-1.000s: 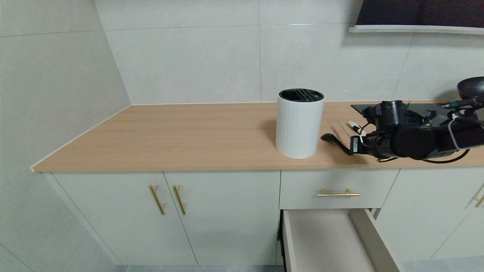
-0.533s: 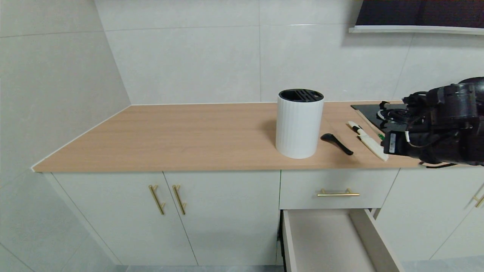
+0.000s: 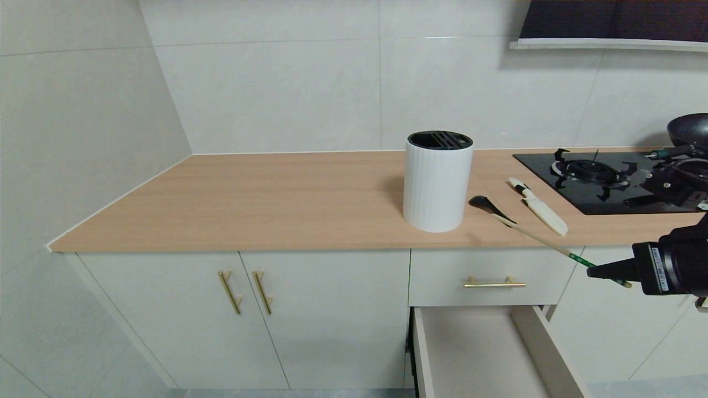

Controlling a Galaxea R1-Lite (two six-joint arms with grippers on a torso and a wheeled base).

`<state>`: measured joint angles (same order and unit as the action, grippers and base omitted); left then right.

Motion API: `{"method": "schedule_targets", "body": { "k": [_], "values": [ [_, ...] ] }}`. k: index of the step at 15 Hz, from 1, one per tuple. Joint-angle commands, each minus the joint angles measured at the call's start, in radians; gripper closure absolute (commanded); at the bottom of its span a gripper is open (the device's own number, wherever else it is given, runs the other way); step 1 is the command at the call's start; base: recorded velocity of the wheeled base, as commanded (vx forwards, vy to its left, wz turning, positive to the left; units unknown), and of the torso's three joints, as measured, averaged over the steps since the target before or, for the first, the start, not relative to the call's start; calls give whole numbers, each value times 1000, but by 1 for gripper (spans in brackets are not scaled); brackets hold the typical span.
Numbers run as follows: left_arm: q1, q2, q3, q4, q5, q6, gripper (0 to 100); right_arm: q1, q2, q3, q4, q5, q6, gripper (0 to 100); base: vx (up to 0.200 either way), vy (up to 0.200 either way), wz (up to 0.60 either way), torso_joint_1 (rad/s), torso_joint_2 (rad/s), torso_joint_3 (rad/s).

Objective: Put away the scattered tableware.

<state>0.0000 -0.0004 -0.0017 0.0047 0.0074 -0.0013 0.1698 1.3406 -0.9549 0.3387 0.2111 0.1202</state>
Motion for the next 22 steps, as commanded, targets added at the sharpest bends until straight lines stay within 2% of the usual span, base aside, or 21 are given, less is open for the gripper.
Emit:
{"method": "schedule_targets", "body": {
  "k": [1, 7, 14, 22],
  "values": [
    [0, 0, 0, 0, 0, 0, 0, 0, -31, 13, 3, 16, -5, 100, 0, 0, 0, 0, 0, 0],
    [0, 0, 0, 0, 0, 0, 0, 65, -5, 68, -3, 27, -63, 100, 0, 0, 0, 0, 0, 0],
    [0, 0, 0, 0, 0, 0, 0, 70, 34, 96, -4, 27, -120, 100, 0, 0, 0, -9, 22, 14],
    [0, 0, 0, 0, 0, 0, 0, 71, 61, 104, -9, 28, -122, 100, 0, 0, 0, -179, 445, 263]
  ]
}}
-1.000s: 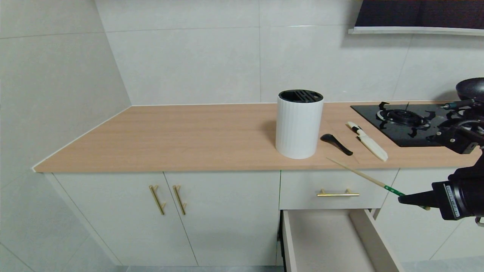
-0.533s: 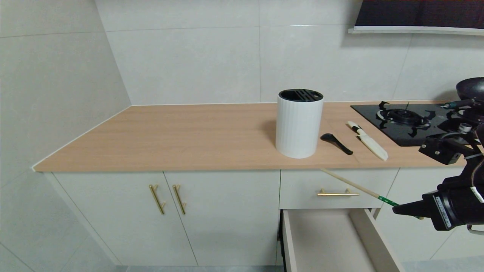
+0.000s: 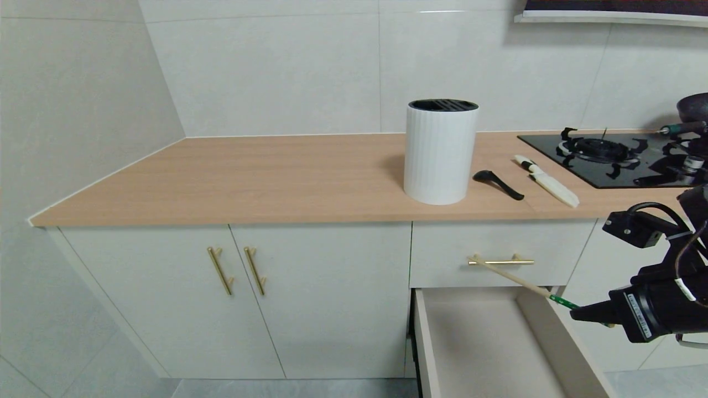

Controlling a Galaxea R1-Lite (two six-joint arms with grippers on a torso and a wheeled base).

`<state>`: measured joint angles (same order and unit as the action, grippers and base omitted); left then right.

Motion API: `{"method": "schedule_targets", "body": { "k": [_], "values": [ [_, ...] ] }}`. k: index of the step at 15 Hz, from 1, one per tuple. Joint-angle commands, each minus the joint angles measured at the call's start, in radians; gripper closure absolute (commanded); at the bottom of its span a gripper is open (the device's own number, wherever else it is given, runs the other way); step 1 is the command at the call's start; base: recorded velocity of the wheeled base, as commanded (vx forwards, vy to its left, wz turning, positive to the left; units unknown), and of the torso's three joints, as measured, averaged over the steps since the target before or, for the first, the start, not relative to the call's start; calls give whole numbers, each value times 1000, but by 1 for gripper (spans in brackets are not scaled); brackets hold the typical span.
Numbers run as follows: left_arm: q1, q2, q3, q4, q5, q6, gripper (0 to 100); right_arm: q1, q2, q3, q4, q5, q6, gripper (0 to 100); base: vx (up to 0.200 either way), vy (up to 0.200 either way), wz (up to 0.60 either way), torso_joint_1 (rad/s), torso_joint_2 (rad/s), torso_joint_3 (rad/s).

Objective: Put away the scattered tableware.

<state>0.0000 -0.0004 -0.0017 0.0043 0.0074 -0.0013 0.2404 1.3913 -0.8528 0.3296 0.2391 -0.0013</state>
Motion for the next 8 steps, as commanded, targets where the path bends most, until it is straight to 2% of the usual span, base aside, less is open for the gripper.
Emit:
{"method": "schedule_targets", "body": {
  "k": [1, 8],
  "values": [
    [0, 0, 0, 0, 0, 0, 0, 0, 17, 1, 0, 0, 0, 100, 0, 0, 0, -188, 471, 290],
    [0, 0, 0, 0, 0, 0, 0, 10, 48, 3, 0, 2, 0, 100, 0, 0, 0, -158, 465, 305]
  ]
}}
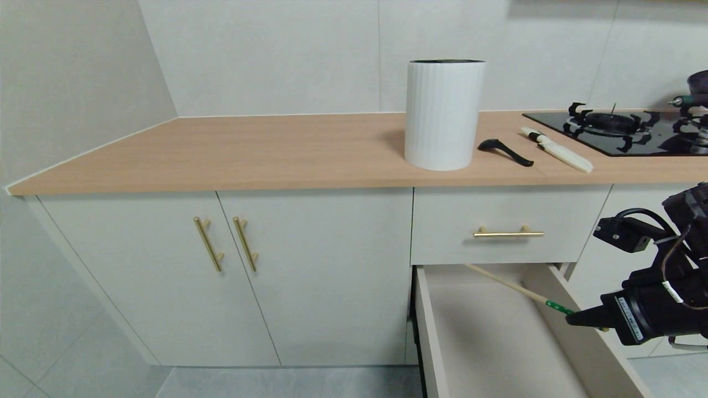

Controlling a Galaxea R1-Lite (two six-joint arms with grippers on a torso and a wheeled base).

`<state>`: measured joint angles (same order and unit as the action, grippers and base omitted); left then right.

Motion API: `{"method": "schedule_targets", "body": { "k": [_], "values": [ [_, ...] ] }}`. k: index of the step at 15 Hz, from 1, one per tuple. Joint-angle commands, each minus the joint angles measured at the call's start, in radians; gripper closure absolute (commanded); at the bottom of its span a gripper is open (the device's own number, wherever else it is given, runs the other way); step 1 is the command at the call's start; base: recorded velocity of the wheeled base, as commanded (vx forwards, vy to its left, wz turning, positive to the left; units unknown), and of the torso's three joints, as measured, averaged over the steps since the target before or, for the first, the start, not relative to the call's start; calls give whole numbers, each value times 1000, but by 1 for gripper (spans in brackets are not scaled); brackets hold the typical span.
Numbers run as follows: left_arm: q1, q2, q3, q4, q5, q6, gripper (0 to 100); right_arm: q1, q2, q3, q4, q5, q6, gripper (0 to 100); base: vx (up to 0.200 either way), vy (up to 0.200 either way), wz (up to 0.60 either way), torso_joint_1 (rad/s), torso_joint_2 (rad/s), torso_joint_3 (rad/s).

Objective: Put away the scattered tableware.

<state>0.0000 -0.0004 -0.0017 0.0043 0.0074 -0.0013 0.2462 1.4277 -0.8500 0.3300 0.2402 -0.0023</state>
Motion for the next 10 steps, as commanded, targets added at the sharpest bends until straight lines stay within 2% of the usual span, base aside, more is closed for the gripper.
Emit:
{"method": "schedule_targets", "body": {
  "k": [1, 5, 10],
  "values": [
    [0, 0, 0, 0, 0, 0, 0, 8, 14, 0, 0, 1, 1, 100, 0, 0, 0, -129, 456, 320],
    [0, 0, 0, 0, 0, 0, 0, 18, 30, 16, -25, -1, 1, 100, 0, 0, 0, -89, 409, 309],
    [0, 0, 0, 0, 0, 0, 0, 21, 66, 34, -97, -2, 2, 100, 0, 0, 0, -13, 55, 34]
  ]
}}
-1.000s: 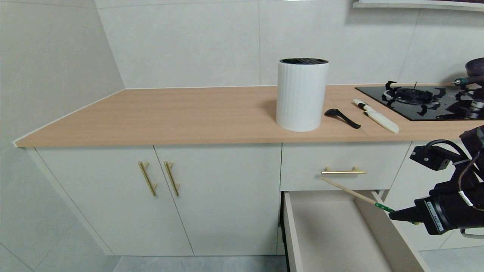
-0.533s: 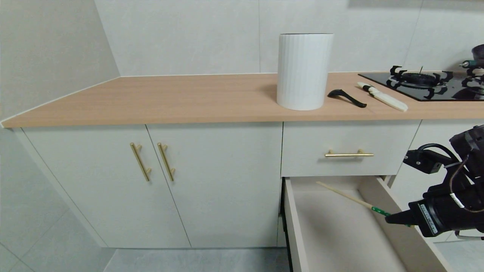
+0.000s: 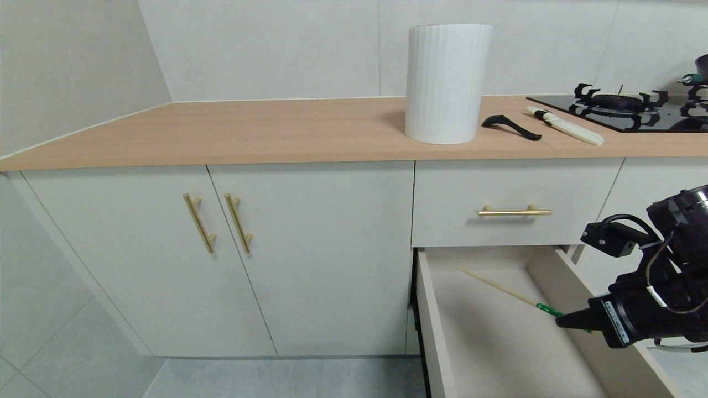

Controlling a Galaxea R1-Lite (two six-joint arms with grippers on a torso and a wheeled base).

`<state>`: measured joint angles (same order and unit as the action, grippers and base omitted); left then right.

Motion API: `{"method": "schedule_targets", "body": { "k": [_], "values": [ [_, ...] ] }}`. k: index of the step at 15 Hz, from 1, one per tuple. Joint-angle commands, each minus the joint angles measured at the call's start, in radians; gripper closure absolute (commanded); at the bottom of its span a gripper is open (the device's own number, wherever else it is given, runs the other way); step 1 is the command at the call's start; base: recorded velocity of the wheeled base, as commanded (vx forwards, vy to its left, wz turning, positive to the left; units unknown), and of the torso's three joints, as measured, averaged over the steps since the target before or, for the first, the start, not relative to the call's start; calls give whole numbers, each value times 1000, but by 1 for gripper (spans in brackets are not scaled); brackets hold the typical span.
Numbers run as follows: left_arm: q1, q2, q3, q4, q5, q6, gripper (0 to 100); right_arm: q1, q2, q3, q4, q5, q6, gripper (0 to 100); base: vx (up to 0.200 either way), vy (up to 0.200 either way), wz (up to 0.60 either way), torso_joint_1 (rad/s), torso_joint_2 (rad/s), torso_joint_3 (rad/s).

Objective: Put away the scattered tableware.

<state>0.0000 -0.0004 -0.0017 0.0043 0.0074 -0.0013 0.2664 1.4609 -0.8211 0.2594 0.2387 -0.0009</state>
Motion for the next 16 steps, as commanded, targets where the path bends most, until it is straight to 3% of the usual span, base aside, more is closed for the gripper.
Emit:
{"method": "schedule_targets", "body": {
  "k": [1, 4, 7, 16],
  "values": [
    [0, 0, 0, 0, 0, 0, 0, 1, 61, 5, -48, -1, 2, 100, 0, 0, 0, 0, 0, 0],
    [0, 0, 0, 0, 0, 0, 0, 4, 234, -6, -190, -45, 91, 100, 0, 0, 0, 0, 0, 0],
    [0, 0, 0, 0, 0, 0, 0, 59, 434, -23, -348, -199, 167, 100, 0, 0, 0, 0, 0, 0],
    [0, 0, 0, 0, 0, 0, 0, 160, 730, -104, -491, -292, 315, 100, 0, 0, 0, 0, 0, 0]
  ]
}}
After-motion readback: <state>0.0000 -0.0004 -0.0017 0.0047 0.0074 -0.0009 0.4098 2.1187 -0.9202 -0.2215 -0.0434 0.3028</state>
